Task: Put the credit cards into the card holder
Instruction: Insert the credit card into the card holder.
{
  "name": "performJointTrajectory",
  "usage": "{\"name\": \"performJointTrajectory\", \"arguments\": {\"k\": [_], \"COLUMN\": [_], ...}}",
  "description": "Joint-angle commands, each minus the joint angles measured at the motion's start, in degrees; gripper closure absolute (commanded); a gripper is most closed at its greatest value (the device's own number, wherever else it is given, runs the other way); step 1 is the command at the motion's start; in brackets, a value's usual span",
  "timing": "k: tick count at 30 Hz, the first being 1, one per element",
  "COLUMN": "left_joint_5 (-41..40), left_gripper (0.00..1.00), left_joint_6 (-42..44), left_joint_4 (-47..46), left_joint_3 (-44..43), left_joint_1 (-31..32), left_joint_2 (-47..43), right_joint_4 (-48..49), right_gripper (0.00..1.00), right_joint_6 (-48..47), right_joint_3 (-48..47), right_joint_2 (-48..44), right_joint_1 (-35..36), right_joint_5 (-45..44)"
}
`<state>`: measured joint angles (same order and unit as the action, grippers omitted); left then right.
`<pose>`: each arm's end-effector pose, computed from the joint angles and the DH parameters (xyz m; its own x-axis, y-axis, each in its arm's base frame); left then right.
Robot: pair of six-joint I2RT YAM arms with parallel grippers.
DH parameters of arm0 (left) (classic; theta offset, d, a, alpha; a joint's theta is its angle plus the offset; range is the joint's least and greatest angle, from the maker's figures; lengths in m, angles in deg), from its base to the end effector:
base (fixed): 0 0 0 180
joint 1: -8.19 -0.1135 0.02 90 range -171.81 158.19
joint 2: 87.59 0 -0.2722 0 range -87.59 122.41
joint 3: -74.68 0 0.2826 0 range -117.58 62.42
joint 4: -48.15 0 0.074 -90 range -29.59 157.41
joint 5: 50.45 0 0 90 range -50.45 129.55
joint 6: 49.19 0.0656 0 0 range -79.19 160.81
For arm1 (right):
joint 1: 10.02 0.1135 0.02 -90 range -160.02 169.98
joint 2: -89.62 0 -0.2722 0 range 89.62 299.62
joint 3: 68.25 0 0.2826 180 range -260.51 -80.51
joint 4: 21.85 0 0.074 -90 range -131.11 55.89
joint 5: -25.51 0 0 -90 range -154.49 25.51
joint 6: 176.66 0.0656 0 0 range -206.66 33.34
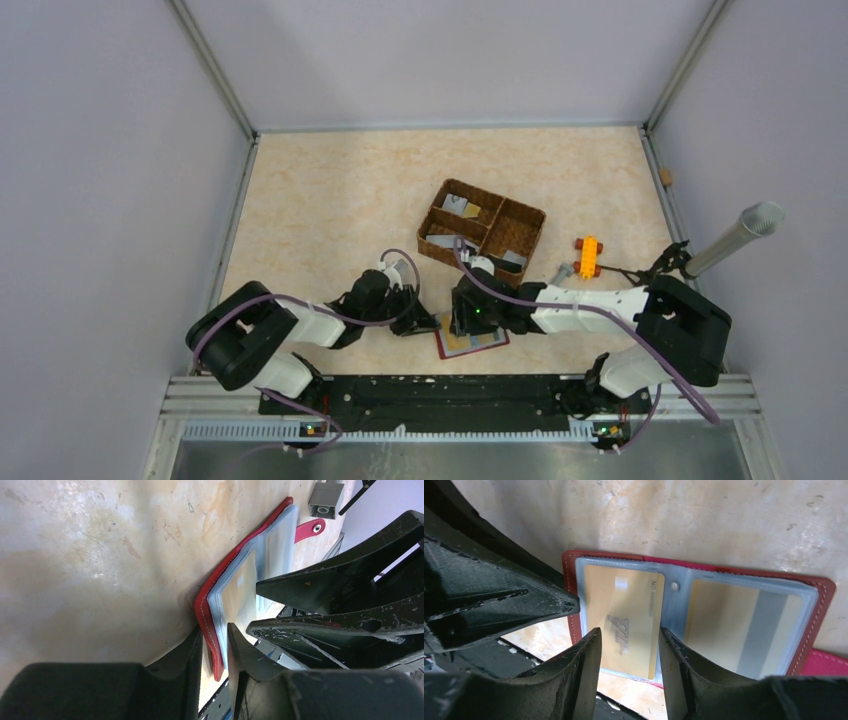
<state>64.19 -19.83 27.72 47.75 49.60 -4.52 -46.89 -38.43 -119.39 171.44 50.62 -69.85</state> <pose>0.1717 -0.1879 0.0710 -0.9599 -0.2097 -0.1860 0.0377 0.5609 -0.8270 0.1538 0.2609 0.1236 -0.8978 -0.0815 -0.4328 -0.2587 0.8928 0.3687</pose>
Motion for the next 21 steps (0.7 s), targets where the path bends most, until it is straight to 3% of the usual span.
{"name": "performJointTrajectory", "arguments": {"k": [1, 9, 18, 21], "left_joint_5": [-0.36, -0.9, -0.42, 0.17], "left_gripper": [0.75, 0.72, 0.69, 0.68], "left_joint_6": [0.0, -0.09, -2.17, -2.81], "left_joint_4": [-0.54, -0.02, 0.06, 0.42], "left_joint_3": [1.14, 1.18, 1.29, 0.21], "left_joint_1": [0.43, 0.48, 0.46, 0.47], "left_joint_2": [0.76, 0.17, -3.07, -4.63], "right_joint_4": [5.99, 8.4, -11.29, -16.75], "right_gripper": [0.56, 0.58, 0.38, 0.37], "right_joint_6": [1.44, 1.56, 1.05, 1.35], "right_joint_3": [0.51, 0.68, -1.02, 1.31], "right_joint_2": [0.18, -0.58, -12.38, -16.64], "right_joint_1": [0.87, 0.86, 0.0, -3.46], "right_joint_5": [3.31, 4.64, -10.67, -11.93]}}
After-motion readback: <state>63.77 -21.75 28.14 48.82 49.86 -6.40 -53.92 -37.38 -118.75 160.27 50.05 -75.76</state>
